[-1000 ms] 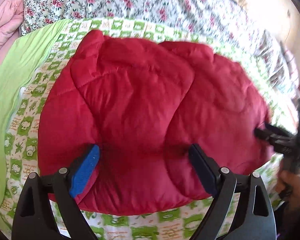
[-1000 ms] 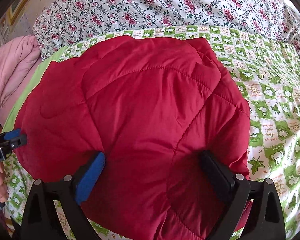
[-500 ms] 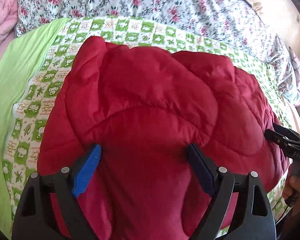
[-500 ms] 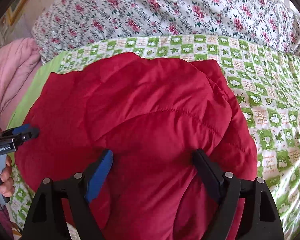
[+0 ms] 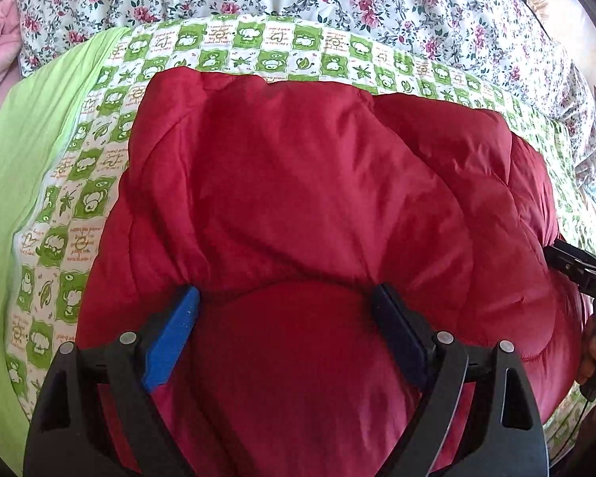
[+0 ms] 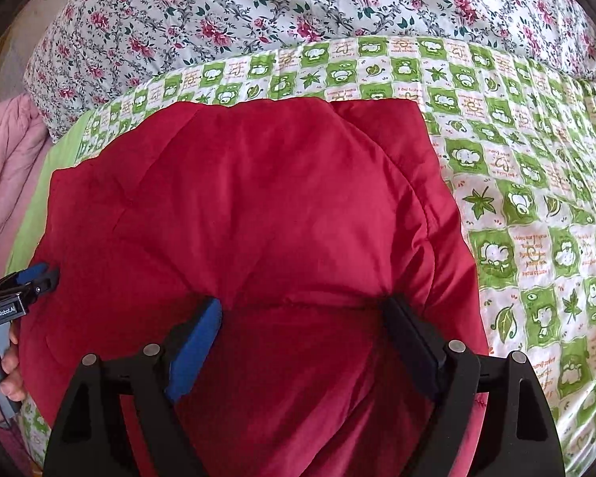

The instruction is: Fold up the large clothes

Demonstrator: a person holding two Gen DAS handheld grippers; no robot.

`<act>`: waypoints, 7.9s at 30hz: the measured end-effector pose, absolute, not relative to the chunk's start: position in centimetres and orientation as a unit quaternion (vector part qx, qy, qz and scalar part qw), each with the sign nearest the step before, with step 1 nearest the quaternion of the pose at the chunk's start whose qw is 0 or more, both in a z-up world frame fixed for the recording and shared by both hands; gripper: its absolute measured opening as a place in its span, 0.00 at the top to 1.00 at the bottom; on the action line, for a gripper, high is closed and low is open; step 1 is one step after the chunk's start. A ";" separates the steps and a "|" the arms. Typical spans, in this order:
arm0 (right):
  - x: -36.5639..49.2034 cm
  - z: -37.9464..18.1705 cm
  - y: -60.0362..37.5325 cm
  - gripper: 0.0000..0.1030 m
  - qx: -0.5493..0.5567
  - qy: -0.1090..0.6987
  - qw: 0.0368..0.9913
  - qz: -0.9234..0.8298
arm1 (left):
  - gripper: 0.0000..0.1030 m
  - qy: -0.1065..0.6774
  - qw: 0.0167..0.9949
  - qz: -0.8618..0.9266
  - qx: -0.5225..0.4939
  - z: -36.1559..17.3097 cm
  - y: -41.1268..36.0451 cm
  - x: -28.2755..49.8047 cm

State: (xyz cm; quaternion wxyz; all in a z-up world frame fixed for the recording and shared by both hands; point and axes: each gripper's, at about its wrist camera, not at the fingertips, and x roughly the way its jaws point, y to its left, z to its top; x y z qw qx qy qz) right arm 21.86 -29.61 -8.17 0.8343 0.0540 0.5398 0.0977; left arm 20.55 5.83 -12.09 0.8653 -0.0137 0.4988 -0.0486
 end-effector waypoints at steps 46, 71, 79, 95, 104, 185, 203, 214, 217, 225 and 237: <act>8.0 -5.5 -28.2 0.15 0.035 0.484 0.868 0.109 | 0.10 0.470 0.882 -0.047 0.013 -10.2 4.4 8.7; -2.0 -5.2 -27.1 0.10 0.020 0.508 0.849 0.147 | 0.10 0.480 0.872 -0.022 0.091 -11.9 3.2 0.1; -3.3 -5.3 -25.8 0.05 -0.009 0.515 0.841 0.169 | 0.10 0.492 0.863 -0.033 0.107 -13.2 2.5 -1.6; -1.6 -0.3 -24.6 0.00 -0.082 0.494 0.842 0.202 | 0.00 0.417 0.887 -0.039 0.193 -6.2 1.4 -0.4; 1.1 -2.1 -23.9 0.00 -0.073 0.515 0.826 0.216 | 0.00 0.428 0.884 -0.033 0.186 -7.2 0.5 2.4; 9.4 -0.3 -22.1 0.00 -0.110 0.506 0.820 0.244 | 0.00 0.414 0.897 -0.034 0.152 -5.2 -0.2 6.2; 9.3 0.7 -21.9 0.00 -0.114 0.496 0.826 0.243 | 0.00 0.406 0.900 -0.027 0.157 -4.9 -0.5 6.1; 9.4 1.0 -22.0 0.00 -0.113 0.493 0.827 0.243 | 0.00 0.405 0.900 -0.024 0.156 -4.8 -0.3 6.2; 9.5 1.1 -22.0 0.00 -0.113 0.493 0.828 0.244 | 0.00 0.404 0.901 -0.022 0.156 -4.8 -0.3 6.3; 9.8 1.3 -21.9 0.00 -0.113 0.491 0.828 0.245 | 0.00 0.402 0.902 -0.018 0.157 -4.7 -0.3 6.4; 9.9 1.6 -21.8 0.00 -0.112 0.488 0.830 0.246 | 0.00 0.399 0.903 -0.017 0.159 -4.7 -0.5 6.4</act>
